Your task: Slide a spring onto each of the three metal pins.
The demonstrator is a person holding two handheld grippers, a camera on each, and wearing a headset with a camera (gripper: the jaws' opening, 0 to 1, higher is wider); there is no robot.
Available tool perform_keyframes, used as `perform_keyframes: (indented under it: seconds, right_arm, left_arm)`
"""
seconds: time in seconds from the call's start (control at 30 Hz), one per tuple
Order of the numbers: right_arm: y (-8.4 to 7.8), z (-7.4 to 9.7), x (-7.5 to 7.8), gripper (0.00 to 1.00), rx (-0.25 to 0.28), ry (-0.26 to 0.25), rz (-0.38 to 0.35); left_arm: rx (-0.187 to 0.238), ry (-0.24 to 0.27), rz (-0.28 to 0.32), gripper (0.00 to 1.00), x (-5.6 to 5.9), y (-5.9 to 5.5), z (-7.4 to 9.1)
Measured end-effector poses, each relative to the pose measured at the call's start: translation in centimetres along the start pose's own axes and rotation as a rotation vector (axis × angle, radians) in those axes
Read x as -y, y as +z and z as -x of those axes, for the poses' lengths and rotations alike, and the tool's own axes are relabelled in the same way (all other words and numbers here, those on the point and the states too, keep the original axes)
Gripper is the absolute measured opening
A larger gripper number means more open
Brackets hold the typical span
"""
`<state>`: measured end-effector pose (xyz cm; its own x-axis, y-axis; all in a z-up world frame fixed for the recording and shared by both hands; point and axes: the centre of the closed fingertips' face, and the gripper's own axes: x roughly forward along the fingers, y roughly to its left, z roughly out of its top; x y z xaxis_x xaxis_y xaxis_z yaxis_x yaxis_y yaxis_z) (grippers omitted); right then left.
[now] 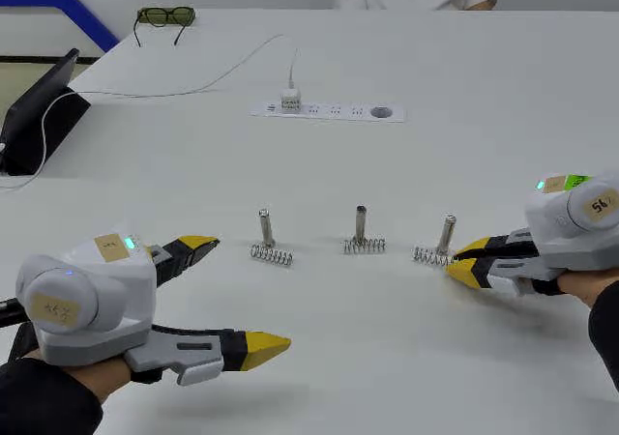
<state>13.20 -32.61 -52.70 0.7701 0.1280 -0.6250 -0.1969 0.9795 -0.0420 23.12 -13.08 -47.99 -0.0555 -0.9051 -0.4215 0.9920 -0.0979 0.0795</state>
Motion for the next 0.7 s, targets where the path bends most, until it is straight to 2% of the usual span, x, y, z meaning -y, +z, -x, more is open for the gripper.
perform_keyframes:
  seconds: [0.3,0.7]
  right_arm:
    - [1.7,1.2,-0.3,0.12,0.015,-0.011,0.039]
    - [2.7,2.2,-0.4,0.12,0.003,-0.018,0.047]
  left_arm:
    - [0.007,-0.012,-0.003,0.88,0.4,0.2,-0.1]
    - [0.021,-0.020,-0.003,0.88,0.6,0.5,-0.1]
